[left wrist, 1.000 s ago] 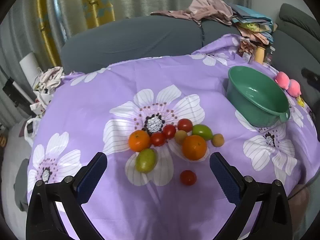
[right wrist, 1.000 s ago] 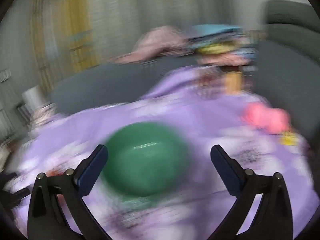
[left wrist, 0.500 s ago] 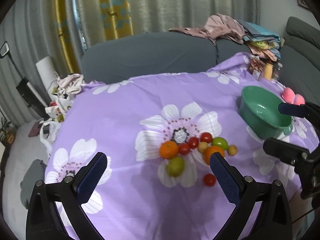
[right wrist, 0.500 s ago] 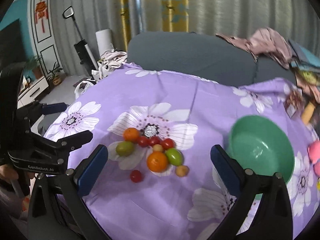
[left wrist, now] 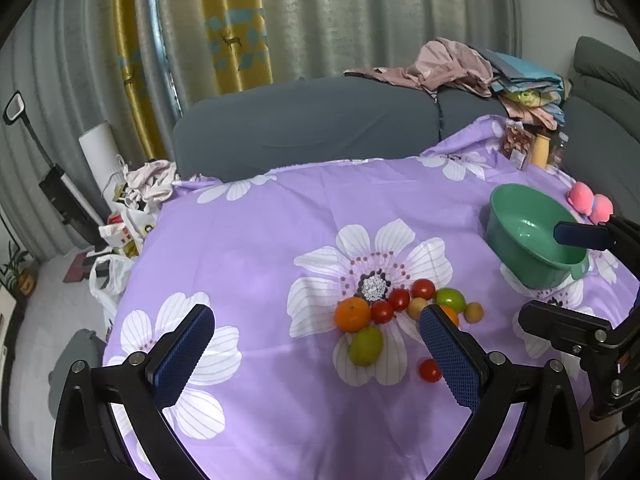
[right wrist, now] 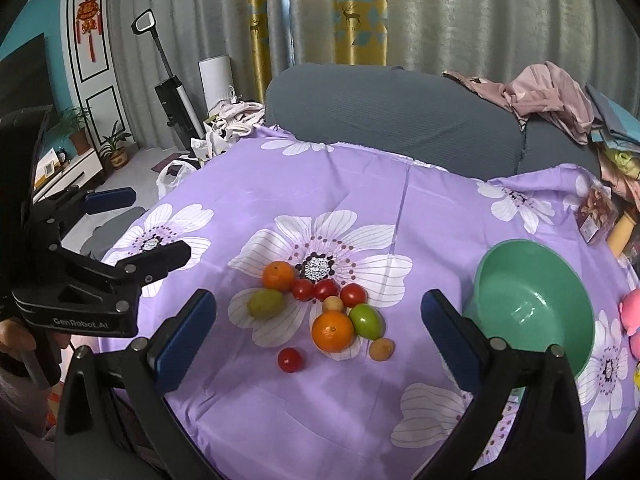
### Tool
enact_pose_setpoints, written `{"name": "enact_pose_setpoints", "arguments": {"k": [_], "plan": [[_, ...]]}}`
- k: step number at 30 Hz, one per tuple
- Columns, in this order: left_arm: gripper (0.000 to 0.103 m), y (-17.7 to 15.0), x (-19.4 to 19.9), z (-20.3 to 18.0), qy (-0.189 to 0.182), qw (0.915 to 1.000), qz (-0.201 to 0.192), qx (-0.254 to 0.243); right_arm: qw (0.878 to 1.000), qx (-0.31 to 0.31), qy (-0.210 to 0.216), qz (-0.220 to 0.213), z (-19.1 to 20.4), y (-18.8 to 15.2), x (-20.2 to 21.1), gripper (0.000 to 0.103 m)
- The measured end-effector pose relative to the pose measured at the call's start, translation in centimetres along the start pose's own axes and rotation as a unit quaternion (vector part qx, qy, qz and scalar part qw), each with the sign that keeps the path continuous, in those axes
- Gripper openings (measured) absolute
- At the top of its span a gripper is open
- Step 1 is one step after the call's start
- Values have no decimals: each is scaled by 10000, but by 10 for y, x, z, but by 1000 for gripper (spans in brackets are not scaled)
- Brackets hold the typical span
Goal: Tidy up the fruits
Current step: 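Move the left tool toward the large orange in the fruit cluster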
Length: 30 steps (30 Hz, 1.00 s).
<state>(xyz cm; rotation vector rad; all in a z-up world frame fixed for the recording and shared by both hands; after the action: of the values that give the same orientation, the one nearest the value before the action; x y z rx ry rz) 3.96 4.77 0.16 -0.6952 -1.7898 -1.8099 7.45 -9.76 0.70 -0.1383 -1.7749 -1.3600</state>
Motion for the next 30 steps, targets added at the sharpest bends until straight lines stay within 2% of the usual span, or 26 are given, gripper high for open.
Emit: {"name": "enact_pose_setpoints", "arguments": {"k": [5,7,10,12,16,19,24,27,30], "plan": [[102,-4,-6,-4,-112,9998,140,-12,10000,-2,-5,58,0,-5,-6,103],[102,-7,-11,-6,-312,9992,252,68,9999,-40,-27,115,-2,-8,-9,103],[102,-19,-24,-9,-808,9942,584,413,9996,-159,33,235,-5,-16,-15,103],[102,-30,-35,-9,-1200,9859,864,787,9989,-277,176,342,-6,-24,-19,103],[102,-44,-47,-8,-1470,9759,1136,1147,9960,-441,531,569,-1,-42,-31,103],[102,-52,-52,-15,-1973,9608,1269,1475,9943,-516,620,702,1,-54,-40,103],[102,-59,-59,-31,-2464,9455,1401,1600,9904,-729,833,830,0,-71,-53,103],[102,-59,-65,-41,-2681,9372,1489,1658,9849,-1032,1016,951,-2,-80,-63,96],[102,-59,-75,-48,-2715,9346,1608,1642,9809,-1214,1115,1032,-4,-85,-72,92]]}}
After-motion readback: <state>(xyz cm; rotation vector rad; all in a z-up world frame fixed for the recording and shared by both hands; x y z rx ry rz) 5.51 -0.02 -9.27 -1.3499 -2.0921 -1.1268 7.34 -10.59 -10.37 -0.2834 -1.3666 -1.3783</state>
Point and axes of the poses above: each gripper's, at about its wrist camera, not at the fingertips, and x roughly against the way its jaws point, z to its left, y to its top, the point moved 10 cm from there along -x, roughly the way its jaws point, and after that the axes turned 6 degrees about -y, right-handed, at the moved point
